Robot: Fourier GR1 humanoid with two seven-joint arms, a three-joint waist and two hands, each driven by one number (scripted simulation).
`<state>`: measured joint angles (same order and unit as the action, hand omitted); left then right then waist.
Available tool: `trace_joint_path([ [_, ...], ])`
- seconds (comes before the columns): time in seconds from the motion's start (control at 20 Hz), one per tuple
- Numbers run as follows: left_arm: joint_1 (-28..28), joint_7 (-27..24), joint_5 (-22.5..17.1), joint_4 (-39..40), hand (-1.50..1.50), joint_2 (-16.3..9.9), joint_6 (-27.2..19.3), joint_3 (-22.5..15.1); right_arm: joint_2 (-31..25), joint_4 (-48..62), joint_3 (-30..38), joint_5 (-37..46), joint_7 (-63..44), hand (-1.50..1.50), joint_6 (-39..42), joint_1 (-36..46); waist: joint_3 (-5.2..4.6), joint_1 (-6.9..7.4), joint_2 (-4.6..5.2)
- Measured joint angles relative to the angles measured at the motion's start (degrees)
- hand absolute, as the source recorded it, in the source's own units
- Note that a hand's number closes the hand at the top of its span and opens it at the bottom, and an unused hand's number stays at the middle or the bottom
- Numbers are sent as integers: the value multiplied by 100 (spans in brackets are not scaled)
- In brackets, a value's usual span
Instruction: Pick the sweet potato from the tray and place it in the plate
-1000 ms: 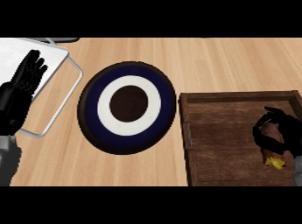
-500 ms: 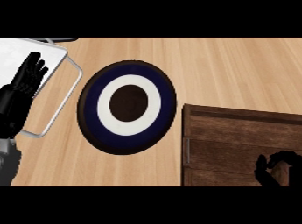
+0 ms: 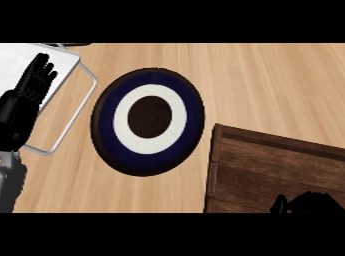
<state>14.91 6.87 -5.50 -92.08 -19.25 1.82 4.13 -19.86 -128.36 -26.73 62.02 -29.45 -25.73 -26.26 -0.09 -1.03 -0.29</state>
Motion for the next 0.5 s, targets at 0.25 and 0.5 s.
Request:
trace_joint_path([
  [0.25,88,-8,27,33,0,55,43,-8,494,-508,-774,617,-293,150,506,443,2,66,16],
  [0.5,94,-18,64,21,0,100,112,-25,1316,-375,-1256,1137,-950,150,1447,1642,0,128,28],
])
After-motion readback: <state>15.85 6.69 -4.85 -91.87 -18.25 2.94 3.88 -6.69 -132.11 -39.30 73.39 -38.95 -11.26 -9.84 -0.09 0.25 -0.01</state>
